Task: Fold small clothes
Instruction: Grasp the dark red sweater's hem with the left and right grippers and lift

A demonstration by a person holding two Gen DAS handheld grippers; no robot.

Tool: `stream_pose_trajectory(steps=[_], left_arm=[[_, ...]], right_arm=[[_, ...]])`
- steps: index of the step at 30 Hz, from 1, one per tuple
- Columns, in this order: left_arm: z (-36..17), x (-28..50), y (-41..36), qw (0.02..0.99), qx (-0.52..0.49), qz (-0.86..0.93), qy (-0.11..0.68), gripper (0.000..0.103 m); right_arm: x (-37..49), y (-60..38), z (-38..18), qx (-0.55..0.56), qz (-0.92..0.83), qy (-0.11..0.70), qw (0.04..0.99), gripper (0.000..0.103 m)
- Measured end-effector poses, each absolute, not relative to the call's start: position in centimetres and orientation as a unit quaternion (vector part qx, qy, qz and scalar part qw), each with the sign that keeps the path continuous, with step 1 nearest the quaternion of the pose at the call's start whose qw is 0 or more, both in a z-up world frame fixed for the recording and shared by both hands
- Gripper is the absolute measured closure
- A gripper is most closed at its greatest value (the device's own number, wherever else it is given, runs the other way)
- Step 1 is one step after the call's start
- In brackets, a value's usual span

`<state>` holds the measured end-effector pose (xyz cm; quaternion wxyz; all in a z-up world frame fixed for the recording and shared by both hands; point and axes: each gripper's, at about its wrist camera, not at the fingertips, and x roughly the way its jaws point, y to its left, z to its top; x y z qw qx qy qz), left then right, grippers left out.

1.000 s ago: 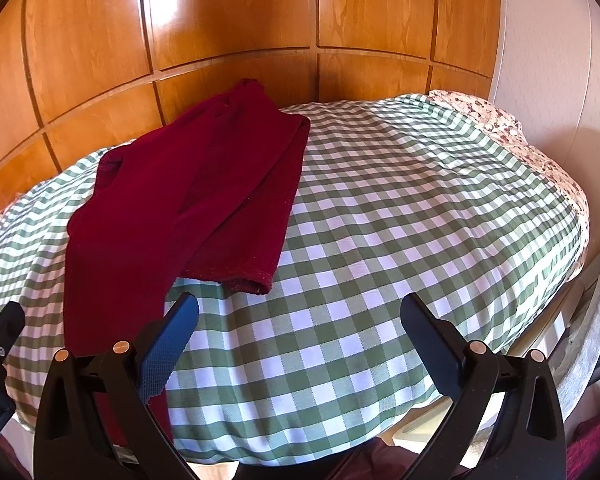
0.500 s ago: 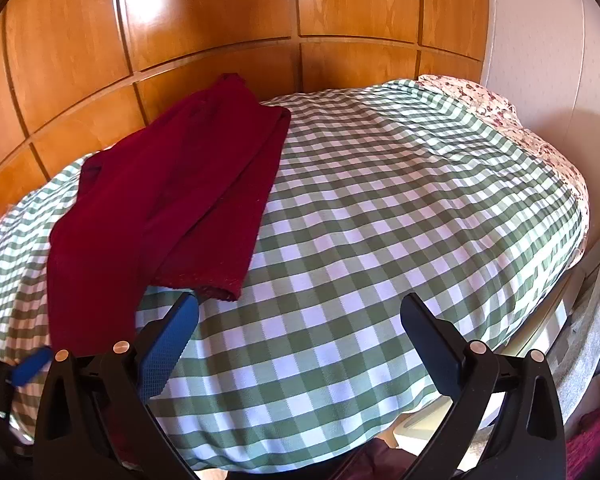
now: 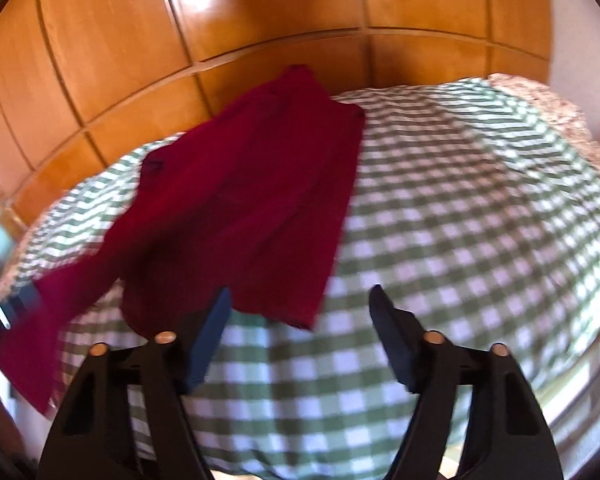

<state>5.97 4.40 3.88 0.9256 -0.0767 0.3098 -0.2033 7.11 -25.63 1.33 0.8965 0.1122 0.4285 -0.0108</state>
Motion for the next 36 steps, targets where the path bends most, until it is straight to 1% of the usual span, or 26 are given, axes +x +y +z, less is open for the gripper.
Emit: stream_pose_trajectory(steps=[2, 4, 7, 8, 9, 10, 11, 12, 13, 14, 15, 16, 17, 18, 22, 26, 29, 30, 31, 32, 33, 34, 36], left_arm=[[6.6, 8.9, 8.6, 0.944, -0.097, -0.144, 0.282, 0.103], [8.4, 12.2, 12.1, 0.959, -0.091, -0.058, 0.26, 0.103], [9.4, 17.6, 18.2, 0.955, -0.126, 0.087, 0.254, 0.101], [9.4, 18.8, 19.6, 0.948, -0.125, 0.146, 0.255, 0.093], [9.2, 20.0, 21.2, 0.936, -0.138, 0.186, 0.265, 0.084], [8.9, 20.0, 21.7, 0.934, -0.151, 0.188, 0.265, 0.072], [8.6, 19.9, 21.8, 0.933, -0.164, 0.184, 0.262, 0.067], [8.0, 19.6, 21.5, 0.934, -0.169, 0.172, 0.264, 0.064], [7.3, 19.5, 20.7, 0.935, -0.168, 0.154, 0.273, 0.06], [6.4, 19.4, 19.7, 0.935, -0.167, 0.131, 0.284, 0.06], [5.3, 19.0, 18.2, 0.935, -0.165, 0.099, 0.298, 0.06], [3.9, 18.7, 16.7, 0.933, -0.162, 0.062, 0.314, 0.057], [3.1, 18.5, 16.0, 0.93, -0.164, 0.035, 0.326, 0.051], [1.5, 18.3, 14.6, 0.923, -0.171, 0.0, 0.346, 0.049], [-3.4, 18.2, 9.8, 0.889, -0.194, -0.086, 0.406, 0.041], [-5.3, 18.3, 6.6, 0.866, -0.21, -0.145, 0.429, 0.035], [-6.4, 19.0, 4.7, 0.853, -0.217, -0.178, 0.441, 0.035], [-6.7, 19.5, 4.3, 0.847, -0.224, -0.183, 0.446, 0.036], [-6.9, 19.9, 4.0, 0.842, -0.231, -0.188, 0.449, 0.037], [-7.1, 20.1, 3.8, 0.838, -0.237, -0.194, 0.451, 0.044], [-7.3, 20.4, 3.3, 0.833, -0.244, -0.202, 0.453, 0.05], [-7.6, 20.4, 2.8, 0.83, -0.246, -0.207, 0.456, 0.059], [-8.0, 20.6, 2.2, 0.825, -0.248, -0.214, 0.461, 0.065]], right_arm=[[9.0, -25.0, 0.9, 0.124, 0.021, 0.445, 0.887, 0.042], [10.7, -24.3, 0.0, 0.137, 0.044, 0.472, 0.87, 0.044], [12.9, -22.6, -1.6, 0.104, 0.048, 0.493, 0.862, 0.044], [13.8, -22.3, -2.4, 0.108, 0.051, 0.507, 0.854, 0.049], [14.2, -22.1, -2.8, 0.112, 0.06, 0.511, 0.85, 0.062], [14.5, -21.7, -3.0, 0.104, 0.068, 0.51, 0.851, 0.067], [14.5, -21.1, -2.7, 0.083, 0.078, 0.505, 0.856, 0.077], [14.5, -20.7, -2.4, 0.071, 0.083, 0.501, 0.859, 0.088], [14.3, -20.4, -1.7, 0.049, 0.086, 0.493, 0.865, 0.093], [14.2, -20.3, -0.9, 0.036, 0.092, 0.482, 0.871, 0.095], [14.1, -20.6, 0.1, 0.027, 0.098, 0.47, 0.877, 0.096], [14.2, -21.0, 1.2, 0.015, 0.099, 0.458, 0.883, 0.096], [14.3, -21.6, 2.2, 0.001, 0.095, 0.447, 0.89, 0.096], [14.4, -22.4, 3.1, -0.013, 0.086, 0.436, 0.896, 0.097], [16.5, -29.3, 6.2, -0.076, -0.027, 0.395, 0.915, 0.097], [20.4, -37.4, 6.2, -0.125, -0.172, 0.387, 0.897, 0.097], [24.2, -43.6, 5.4, -0.12, -0.265, 0.397, 0.87, 0.097], [25.4, -45.5, 5.0, -0.105, -0.278, 0.408, 0.864, 0.094], [26.1, -46.6, 4.8, -0.092, -0.282, 0.414, 0.861, 0.088], [26.4, -47.5, 4.7, -0.072, -0.291, 0.417, 0.858, 0.064], [26.3, -47.9, 4.6, -0.046, -0.293, 0.416, 0.86, 0.042], [25.8, -47.8, 4.6, -0.015, -0.281, 0.413, 0.866, 0.038], [24.4, -45.7, 3.9, 0.028, -0.218, 0.424, 0.879, 0.038]])
